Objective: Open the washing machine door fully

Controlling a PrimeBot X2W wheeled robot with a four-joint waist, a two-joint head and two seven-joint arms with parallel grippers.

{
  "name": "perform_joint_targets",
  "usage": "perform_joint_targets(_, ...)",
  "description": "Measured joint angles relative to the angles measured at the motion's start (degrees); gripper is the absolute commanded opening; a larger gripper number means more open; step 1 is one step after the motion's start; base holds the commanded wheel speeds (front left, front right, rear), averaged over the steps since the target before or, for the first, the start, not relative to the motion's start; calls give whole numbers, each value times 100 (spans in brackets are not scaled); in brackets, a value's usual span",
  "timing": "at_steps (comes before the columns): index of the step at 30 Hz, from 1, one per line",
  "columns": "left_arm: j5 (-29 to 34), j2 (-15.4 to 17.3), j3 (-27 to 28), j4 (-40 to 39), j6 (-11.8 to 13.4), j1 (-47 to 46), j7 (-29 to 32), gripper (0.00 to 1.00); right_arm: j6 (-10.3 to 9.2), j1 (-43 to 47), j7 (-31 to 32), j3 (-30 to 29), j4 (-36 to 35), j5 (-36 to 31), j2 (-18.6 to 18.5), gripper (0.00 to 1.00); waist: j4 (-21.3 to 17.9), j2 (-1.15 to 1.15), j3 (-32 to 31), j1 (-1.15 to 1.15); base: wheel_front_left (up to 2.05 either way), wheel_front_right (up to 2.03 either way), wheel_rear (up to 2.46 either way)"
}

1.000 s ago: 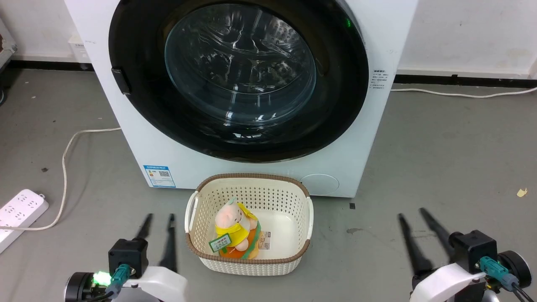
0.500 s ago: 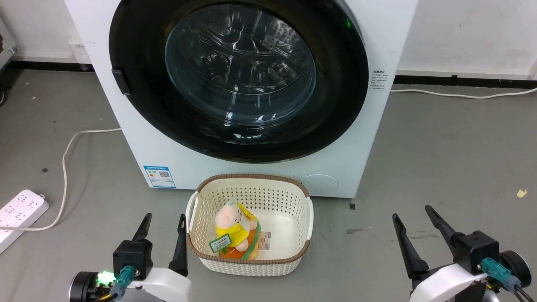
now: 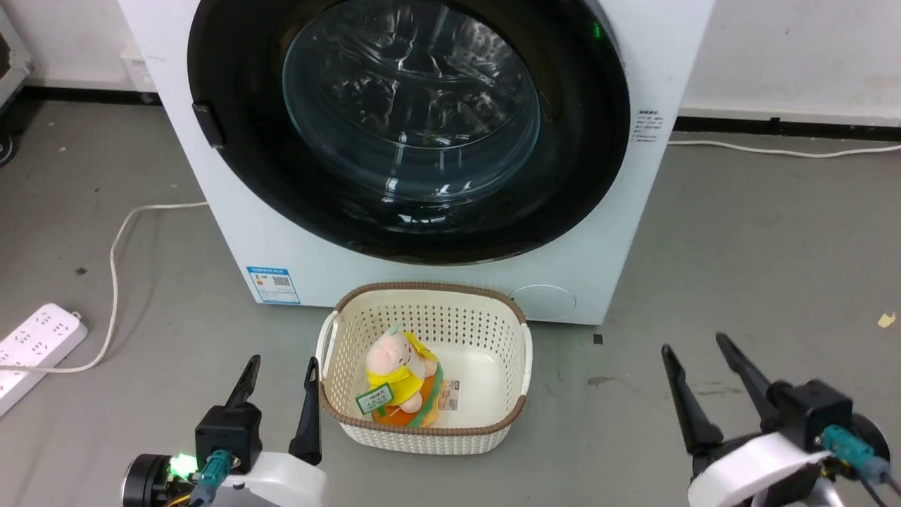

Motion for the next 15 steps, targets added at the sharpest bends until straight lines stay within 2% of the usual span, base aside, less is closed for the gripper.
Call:
perform_joint_targets(7,-2,0,-65,0,33,-84,-71,100,0,-299,-20,4,67,501,-113,100,69,0,136,0,0,0,0)
perform_joint_targets(15,-45,0,-131,-8,54,-220,-179,100,0,-827,97,-186,142,1411,-174,100,163,0,386,1,0,0,0)
